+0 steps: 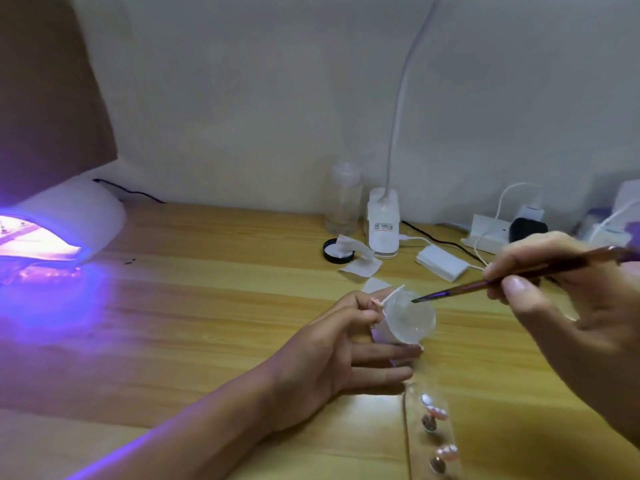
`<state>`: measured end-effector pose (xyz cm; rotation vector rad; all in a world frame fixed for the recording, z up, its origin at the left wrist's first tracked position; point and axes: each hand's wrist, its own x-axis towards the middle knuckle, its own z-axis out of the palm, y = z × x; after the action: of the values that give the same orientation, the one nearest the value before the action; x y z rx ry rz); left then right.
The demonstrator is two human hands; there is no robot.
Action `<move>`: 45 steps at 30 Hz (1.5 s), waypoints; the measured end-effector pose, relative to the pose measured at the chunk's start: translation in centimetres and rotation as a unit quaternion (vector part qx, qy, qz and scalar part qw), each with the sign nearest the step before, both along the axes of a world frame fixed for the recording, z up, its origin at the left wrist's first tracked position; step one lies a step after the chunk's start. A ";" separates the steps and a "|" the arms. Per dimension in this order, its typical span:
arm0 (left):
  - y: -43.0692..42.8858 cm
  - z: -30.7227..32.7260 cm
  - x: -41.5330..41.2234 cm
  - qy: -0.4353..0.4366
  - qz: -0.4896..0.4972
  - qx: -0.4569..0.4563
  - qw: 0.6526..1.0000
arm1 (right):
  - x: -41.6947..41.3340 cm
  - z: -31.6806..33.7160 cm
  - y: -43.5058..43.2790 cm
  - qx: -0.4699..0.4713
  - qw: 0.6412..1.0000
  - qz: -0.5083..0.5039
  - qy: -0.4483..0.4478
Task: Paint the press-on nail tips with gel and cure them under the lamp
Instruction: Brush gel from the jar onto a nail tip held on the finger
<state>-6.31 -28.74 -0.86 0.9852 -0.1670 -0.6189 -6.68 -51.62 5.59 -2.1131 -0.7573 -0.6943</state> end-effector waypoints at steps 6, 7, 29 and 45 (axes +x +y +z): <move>-0.3 0.2 -0.5 -0.038 0.021 0.017 0.999 | -0.5 -1.3 1.1 -0.127 0.991 0.030 -0.037; -0.4 0.3 -0.6 -0.042 0.024 0.018 0.999 | -0.4 -1.5 1.0 -0.139 0.989 0.033 -0.042; -0.3 -0.2 0.0 0.036 0.040 -0.055 0.997 | 0.5 -2.3 -0.8 0.192 0.975 -0.018 0.106; -0.3 0.3 -0.3 0.044 0.045 -0.041 0.997 | 0.8 -3.3 -1.7 0.121 0.989 0.034 0.078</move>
<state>-6.58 -29.04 -0.59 0.8808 -0.0701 -0.5680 -5.90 -53.28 2.25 -1.8868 -0.6232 -0.5479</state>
